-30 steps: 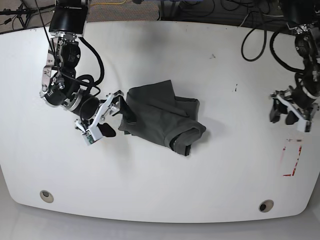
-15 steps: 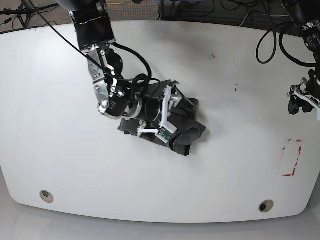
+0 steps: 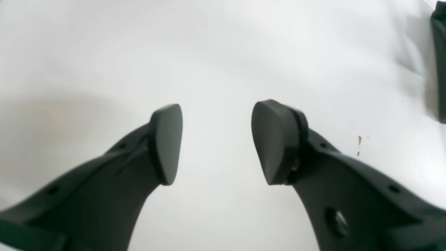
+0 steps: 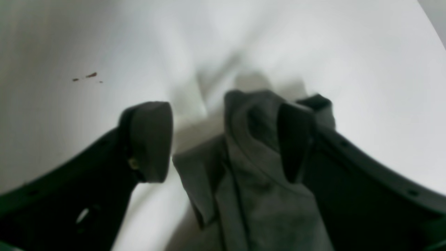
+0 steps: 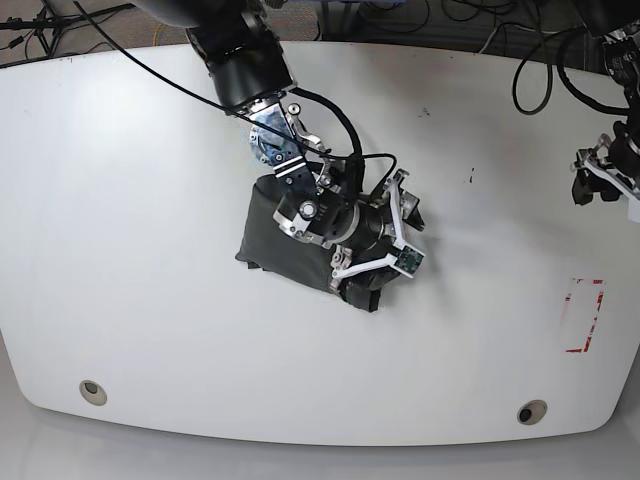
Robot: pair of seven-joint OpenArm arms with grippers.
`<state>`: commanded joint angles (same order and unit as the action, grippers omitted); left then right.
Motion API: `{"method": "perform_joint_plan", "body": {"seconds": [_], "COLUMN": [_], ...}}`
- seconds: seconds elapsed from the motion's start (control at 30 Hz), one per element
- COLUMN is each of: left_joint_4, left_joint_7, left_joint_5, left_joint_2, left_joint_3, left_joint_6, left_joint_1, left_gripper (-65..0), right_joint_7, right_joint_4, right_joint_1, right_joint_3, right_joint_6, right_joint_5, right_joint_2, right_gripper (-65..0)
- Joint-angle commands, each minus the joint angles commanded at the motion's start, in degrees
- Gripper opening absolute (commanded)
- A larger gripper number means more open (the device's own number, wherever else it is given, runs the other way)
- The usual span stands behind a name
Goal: Fold the T-shirt properly
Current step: 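Fold the bundle over with the right gripper and press it down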
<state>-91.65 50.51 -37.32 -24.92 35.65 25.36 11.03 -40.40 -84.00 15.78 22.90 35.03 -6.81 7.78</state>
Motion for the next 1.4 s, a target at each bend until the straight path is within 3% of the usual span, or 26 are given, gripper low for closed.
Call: {"method": "perform_joint_plan", "body": {"seconds": [0.2,0.33,0.5,0.6,0.67,0.73,0.87,1.0,1.4], "left_joint_4": [0.0,0.0,0.09,0.0,-0.09,-0.09,0.18,0.26,0.44], "left_joint_7": [0.0,0.0,0.0,0.0,0.0,0.0,0.0,0.0,0.0], "left_joint_5": [-0.09,-0.09,-0.09,-0.09,-0.18,-0.18,-0.18,-0.18,-0.09], "left_joint_2": [0.09,0.09,0.18,1.05,1.14,1.23,1.23,1.23,1.23], "left_joint_3": [0.0,0.0,0.0,0.0,0.0,0.0,0.0,0.0,-0.09], "left_joint_6": [0.0,0.0,0.0,0.0,0.0,0.0,0.0,0.0,0.0], "left_joint_1": [0.79,0.97,1.05,1.67,1.67,1.76,1.76,1.76,1.67], "left_gripper": [-31.8,-31.8,-31.8,-31.8,-31.8,-31.8,-31.8,-31.8,-31.8], "right_joint_7": [5.63,7.12,9.76,10.37,10.46,10.46,10.11,9.41,-3.34], "right_joint_4": [4.75,7.03,8.79,10.2,10.81,11.08,11.08,9.58,-11.69], "right_joint_1": [0.09,1.41,2.29,2.64,2.99,3.43,3.43,3.08,-2.11], "right_joint_3": [-0.44,-0.44,-0.44,-0.44,-0.44,-0.44,-0.26,-0.26,-0.35], "right_joint_6": [-0.7,-4.84,-7.56,-7.74,-7.74,-7.74,-7.74,-7.74,-7.3], "right_joint_5": [-0.62,-0.53,-0.44,-0.62,-0.62,-0.62,-0.62,-0.53,-0.18], "right_joint_2": [0.09,-0.09,-0.35,-0.35,-0.35,-0.35,-0.35,-0.35,-0.44], "right_gripper": [-30.8,-30.6,-30.6,-31.1,-34.9,-41.9,-65.0,-63.7,-65.0]}}
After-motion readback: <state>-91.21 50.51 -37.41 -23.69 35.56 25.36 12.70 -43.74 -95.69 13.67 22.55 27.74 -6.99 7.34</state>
